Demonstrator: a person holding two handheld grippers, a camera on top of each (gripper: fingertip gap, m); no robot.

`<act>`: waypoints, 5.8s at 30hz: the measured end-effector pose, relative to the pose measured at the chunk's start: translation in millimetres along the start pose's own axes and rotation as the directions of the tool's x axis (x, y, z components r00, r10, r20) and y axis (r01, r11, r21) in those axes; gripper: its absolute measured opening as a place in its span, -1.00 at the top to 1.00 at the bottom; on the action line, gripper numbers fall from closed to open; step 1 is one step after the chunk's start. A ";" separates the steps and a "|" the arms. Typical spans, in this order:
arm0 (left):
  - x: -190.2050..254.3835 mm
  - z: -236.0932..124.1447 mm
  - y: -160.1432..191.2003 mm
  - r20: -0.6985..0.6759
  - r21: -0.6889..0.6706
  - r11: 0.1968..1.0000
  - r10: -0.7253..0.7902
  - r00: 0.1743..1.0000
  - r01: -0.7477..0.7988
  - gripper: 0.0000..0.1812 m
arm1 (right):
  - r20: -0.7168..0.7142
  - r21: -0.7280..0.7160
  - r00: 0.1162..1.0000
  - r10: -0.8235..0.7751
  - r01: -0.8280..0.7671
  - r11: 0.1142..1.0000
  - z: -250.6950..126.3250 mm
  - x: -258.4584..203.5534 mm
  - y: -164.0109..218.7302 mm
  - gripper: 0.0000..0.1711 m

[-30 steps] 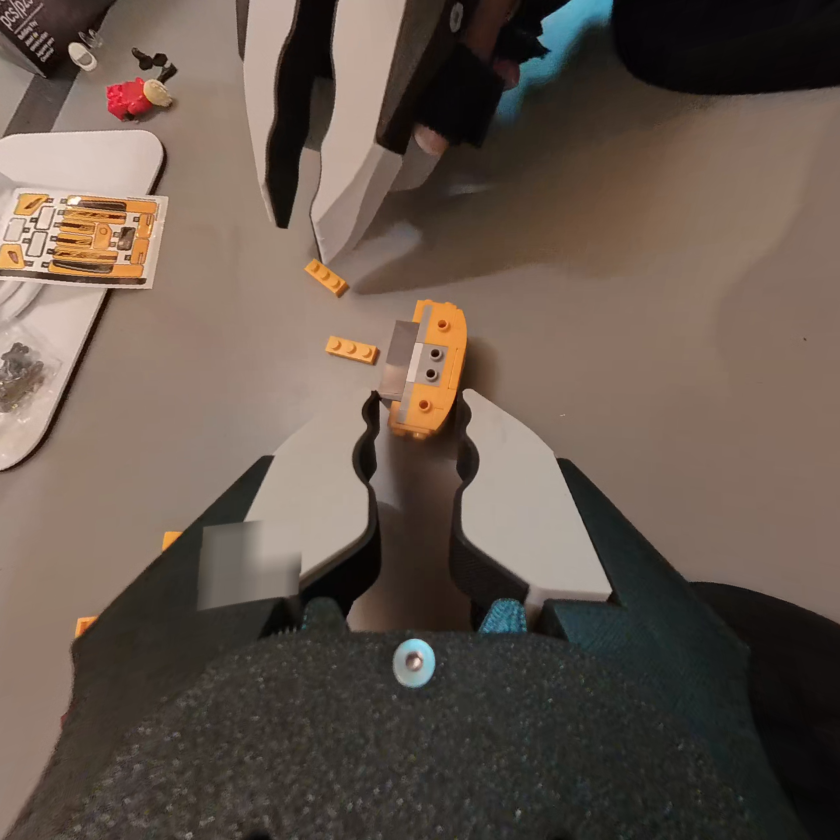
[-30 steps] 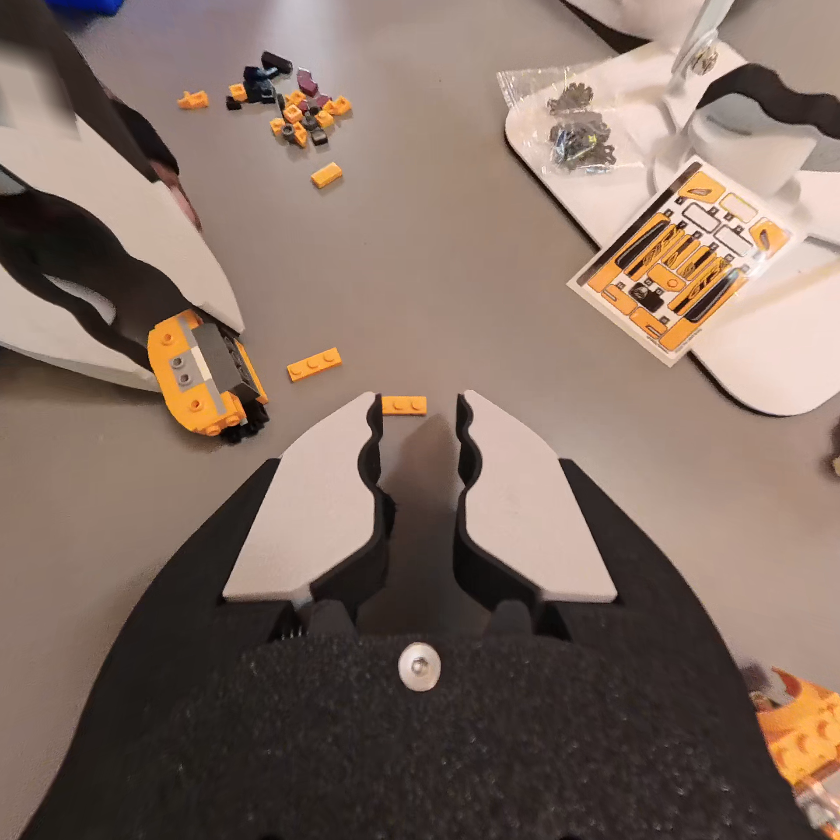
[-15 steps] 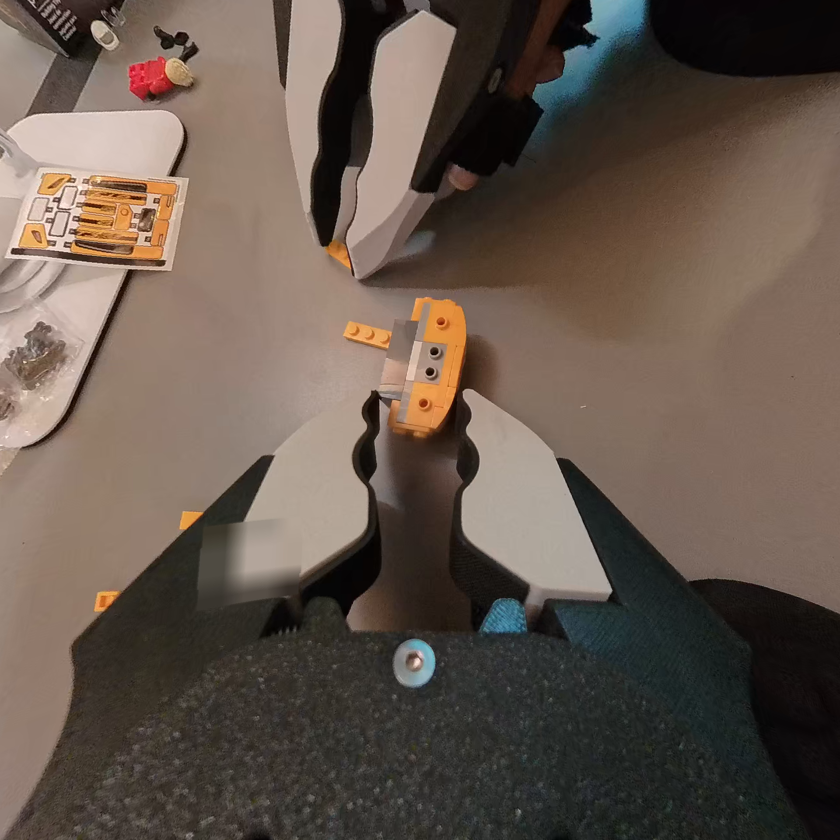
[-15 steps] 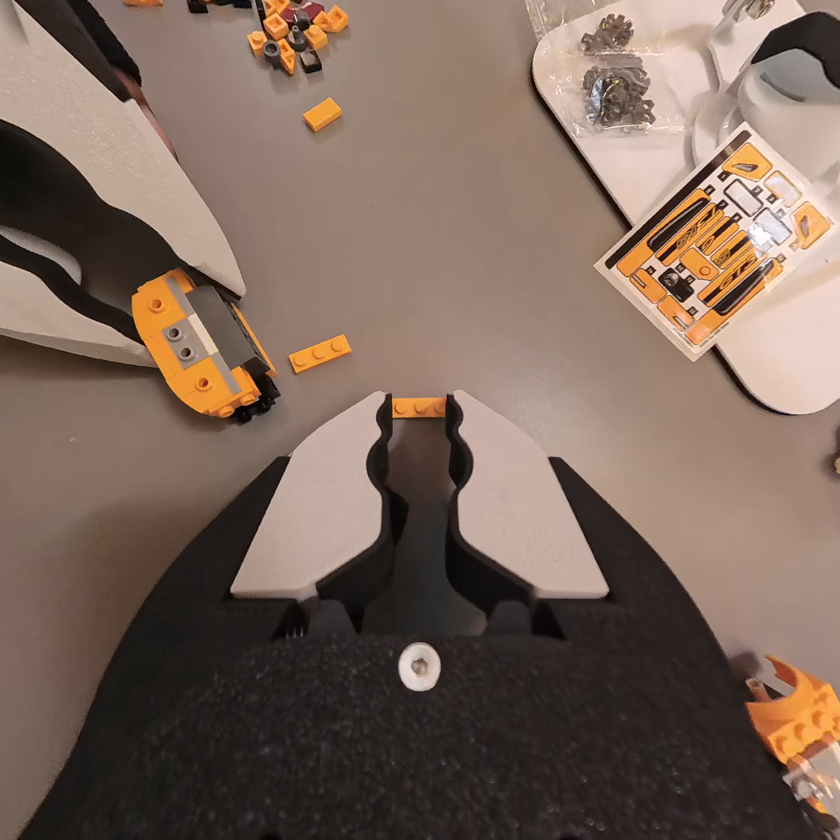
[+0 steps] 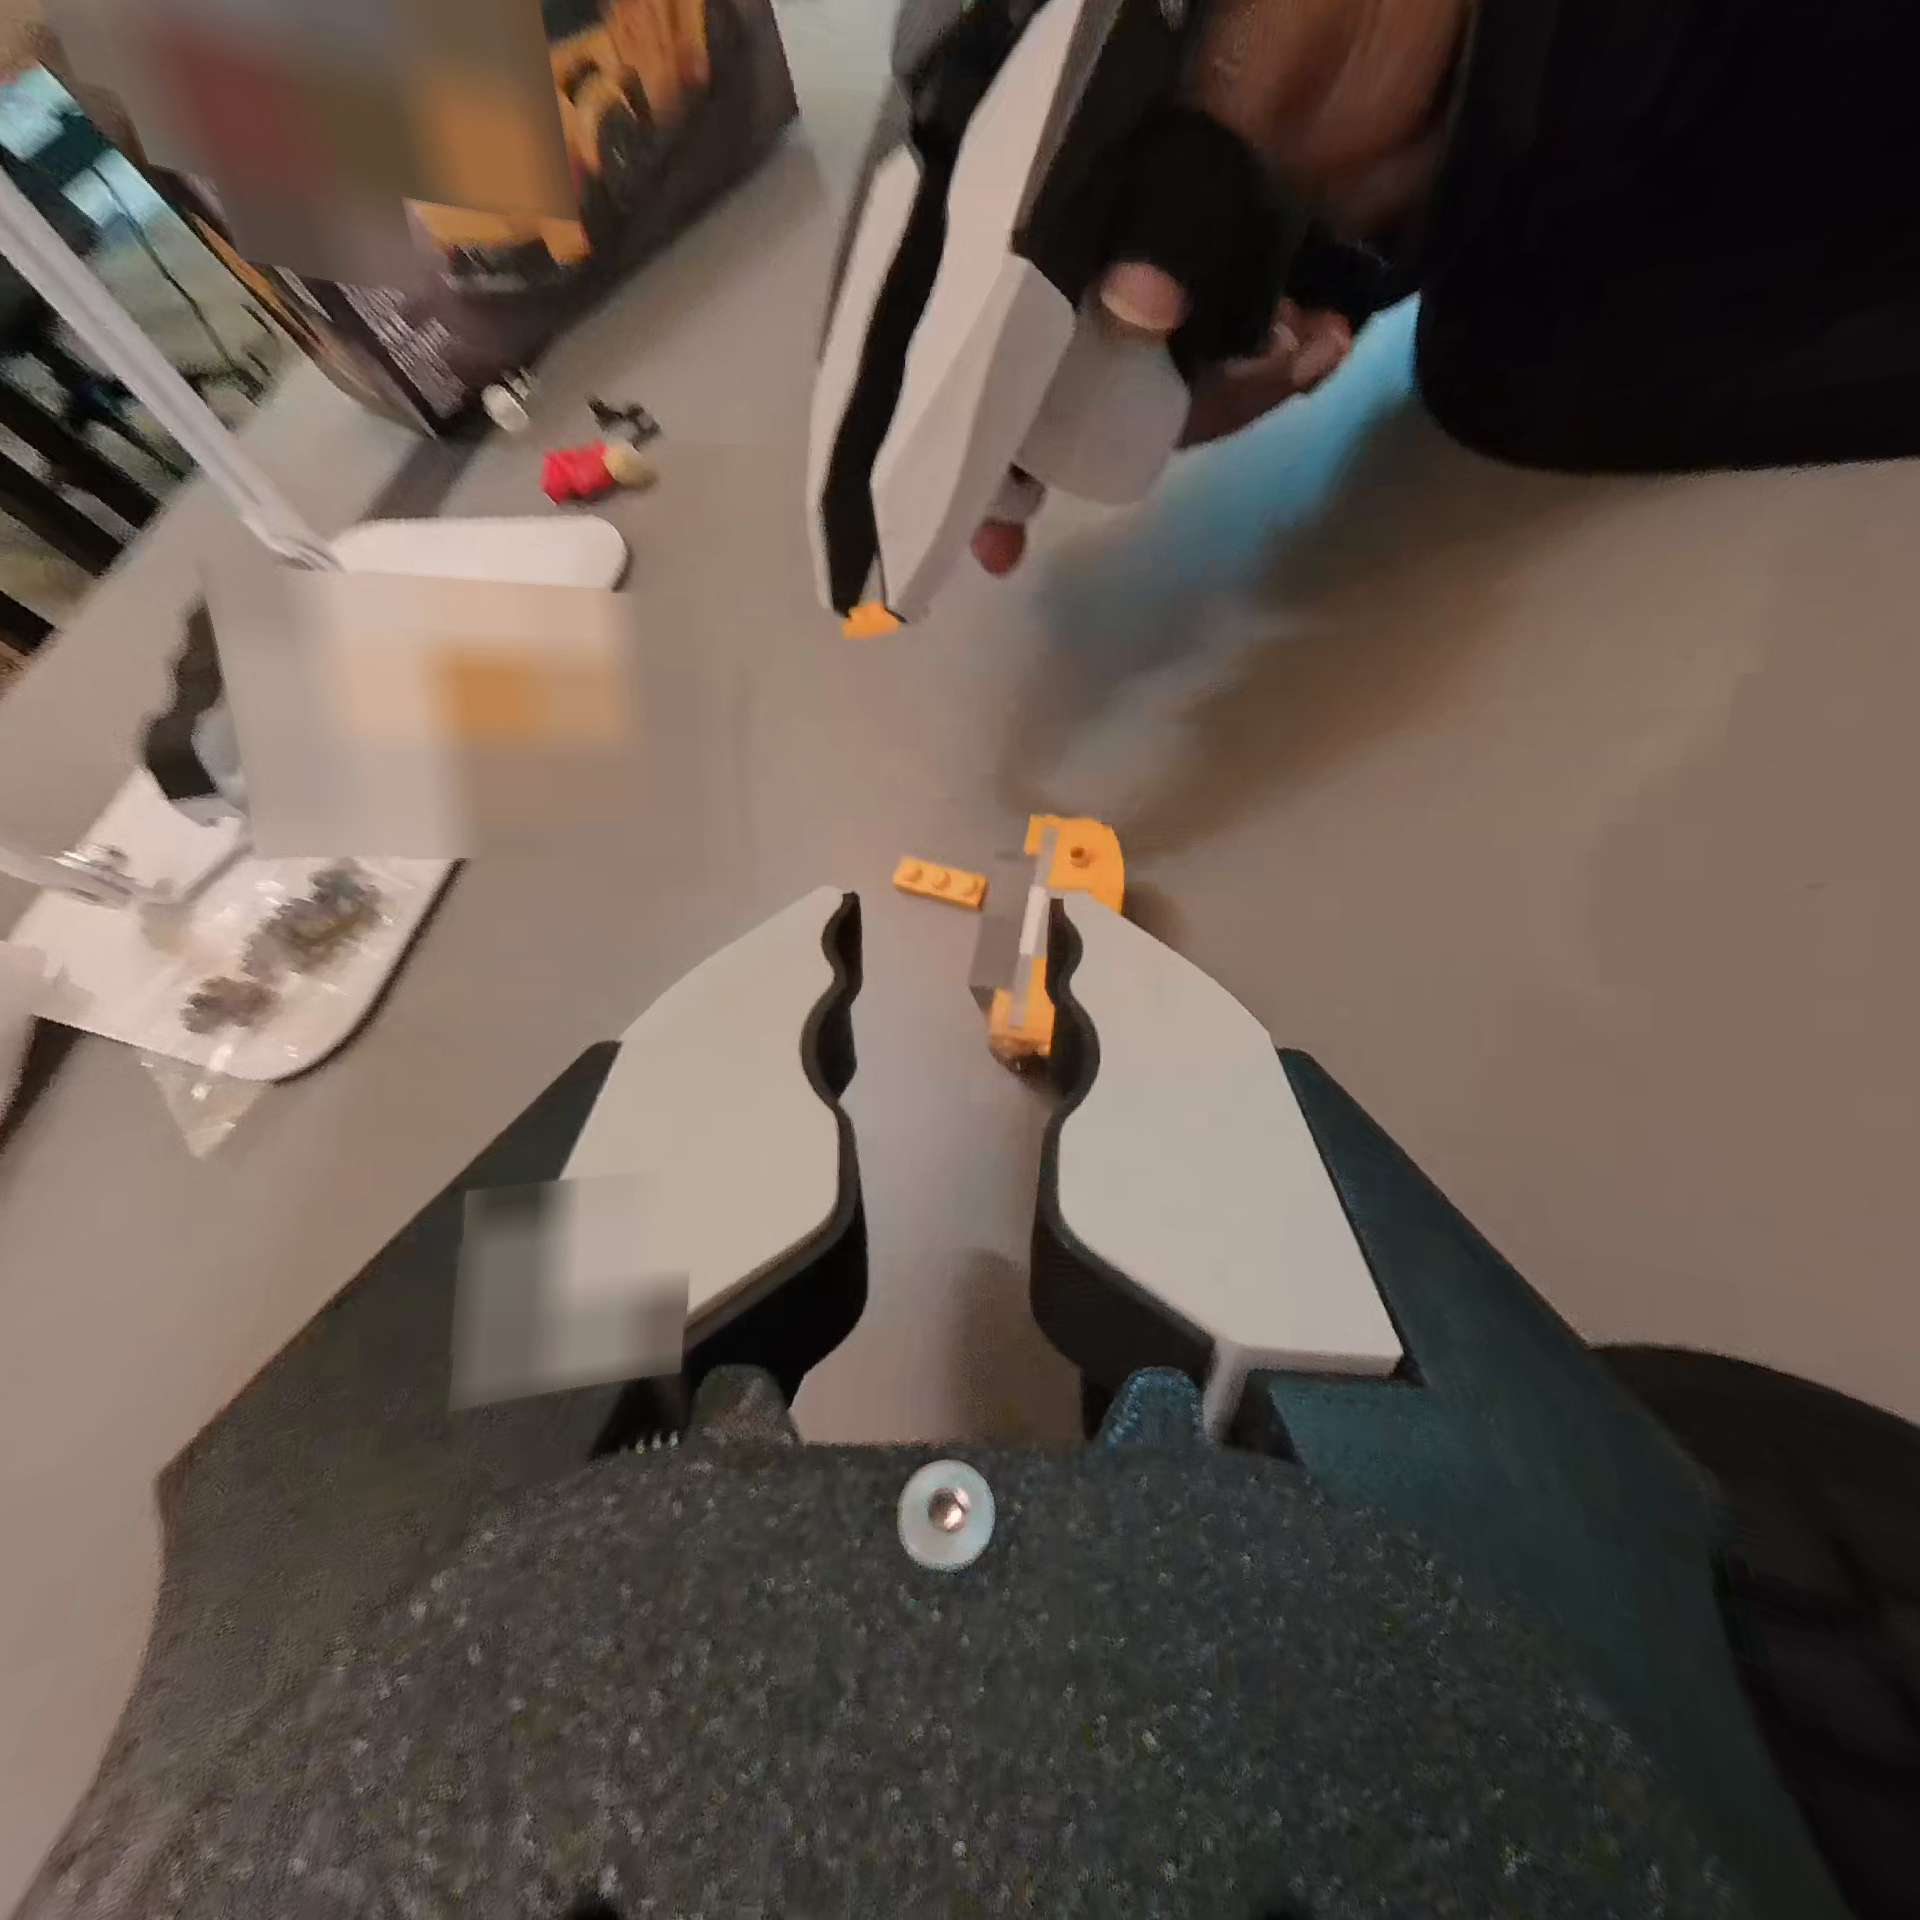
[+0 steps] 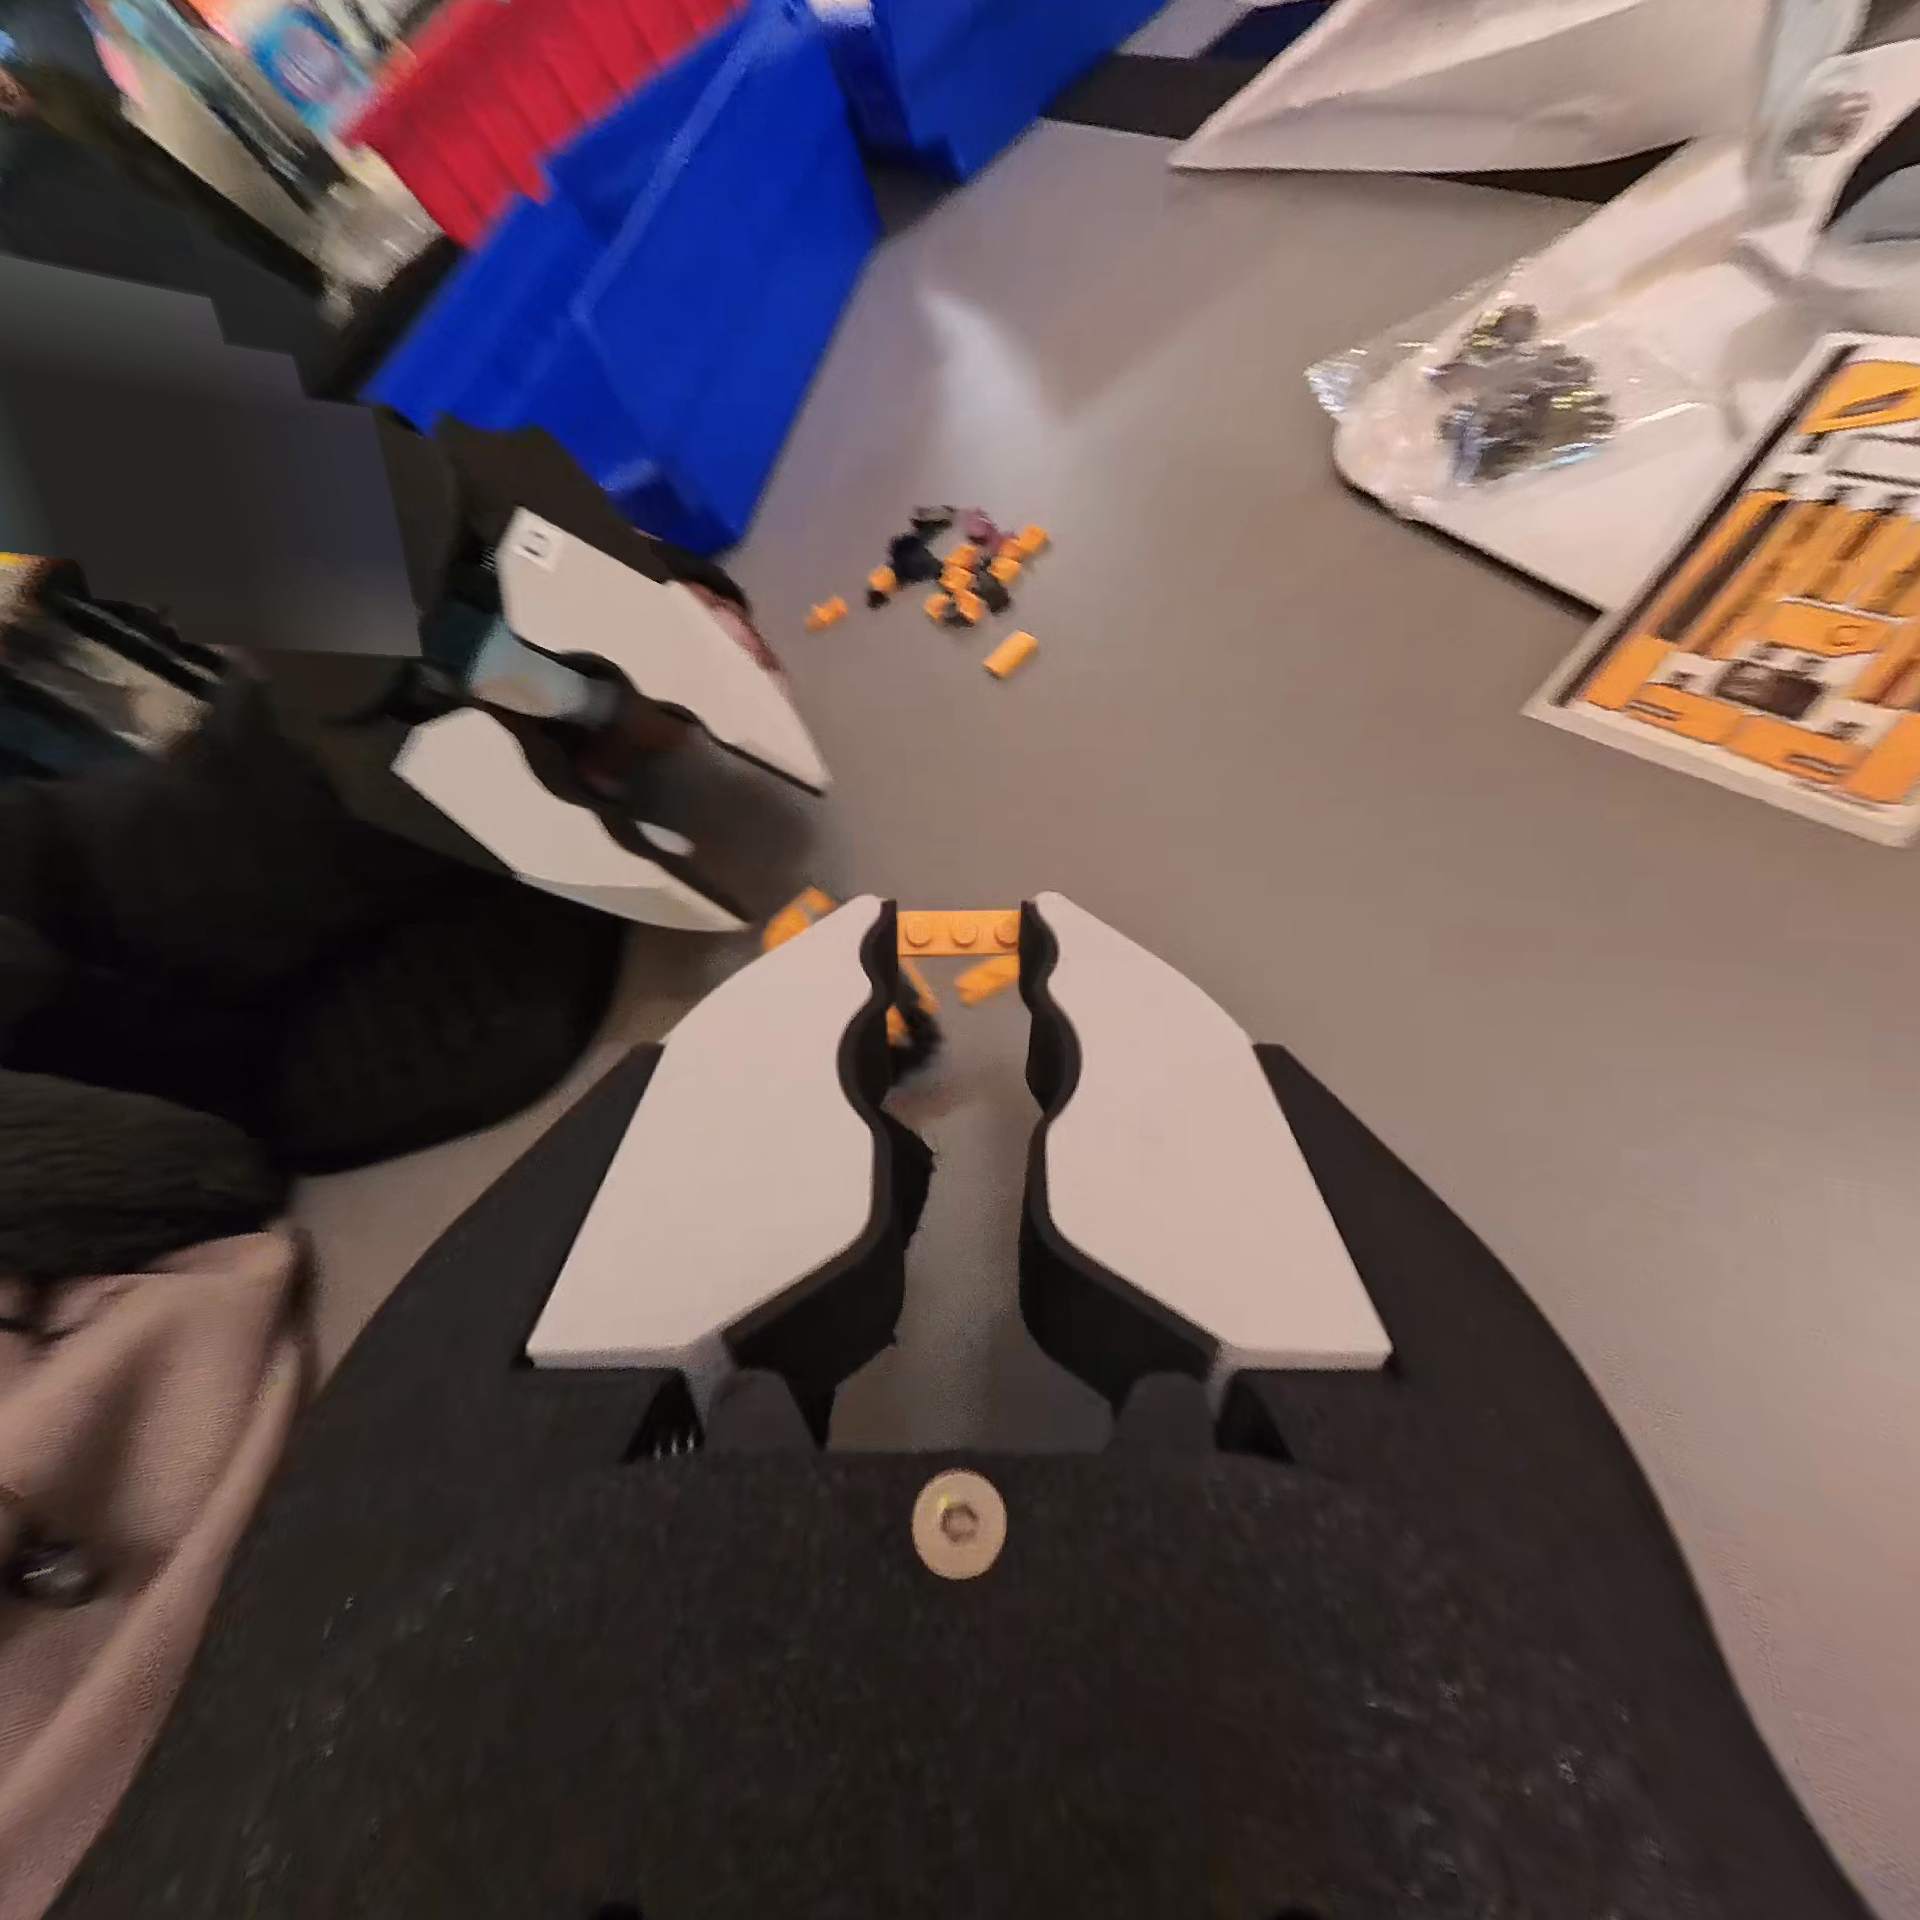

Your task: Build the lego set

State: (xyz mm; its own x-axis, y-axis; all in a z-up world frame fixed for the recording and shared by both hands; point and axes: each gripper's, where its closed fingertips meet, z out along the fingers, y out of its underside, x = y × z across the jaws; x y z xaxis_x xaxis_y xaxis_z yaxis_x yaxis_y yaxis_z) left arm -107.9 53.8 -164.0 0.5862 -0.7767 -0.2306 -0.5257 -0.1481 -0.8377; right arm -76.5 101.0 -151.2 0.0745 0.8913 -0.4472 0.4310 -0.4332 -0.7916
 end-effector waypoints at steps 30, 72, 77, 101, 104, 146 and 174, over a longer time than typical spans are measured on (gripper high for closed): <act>16.4 -30.3 -71.9 -0.328 0.400 0.836 -0.253 0.910 0.377 0.92 | 0.399 0.200 0.902 -0.167 0.092 0.975 -21.7 -79.1 -23.2 0.76; 28.1 -1.4 -20.9 -0.267 0.110 0.967 -0.192 0.944 0.228 0.62 | 0.270 0.236 0.888 -0.372 0.313 0.920 -23.4 -77.4 -18.5 0.91; 33.3 11.6 6.4 -0.238 -0.038 0.986 -0.165 0.957 0.160 0.51 | 0.261 0.225 0.893 -0.368 0.314 0.922 -22.1 -73.6 -16.9 0.91; 25.8 24.4 28.5 -0.112 -0.161 0.986 -0.048 0.993 0.030 0.65 | 0.270 0.188 0.899 -0.346 0.303 0.934 -16.9 -68.4 -10.1 0.91; 25.7 21.7 24.5 -0.125 -0.132 0.991 -0.050 0.991 0.034 0.65 | 0.258 0.191 0.902 -0.346 0.303 0.934 -18.2 -66.1 -11.6 0.91; 43.5 7.7 -19.7 -0.315 0.131 0.972 -0.145 0.938 0.195 0.63 | 0.315 0.068 0.883 -0.348 0.345 0.936 -9.6 -74.8 9.9 0.91; 64.9 20.8 12.8 -0.361 -0.124 0.980 -0.191 0.913 0.156 0.62 | 0.285 -0.007 0.904 -0.319 0.335 0.942 -3.3 -67.4 16.8 0.91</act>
State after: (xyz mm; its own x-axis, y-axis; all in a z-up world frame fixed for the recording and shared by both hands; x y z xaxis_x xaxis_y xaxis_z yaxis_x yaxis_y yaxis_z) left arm -63.8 14.2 -199.9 0.4131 -0.9016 0.1284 -0.5001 -0.3424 -0.7954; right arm -71.3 34.1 -132.9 -0.3265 0.9058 -0.2701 0.4374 -0.1086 -0.8927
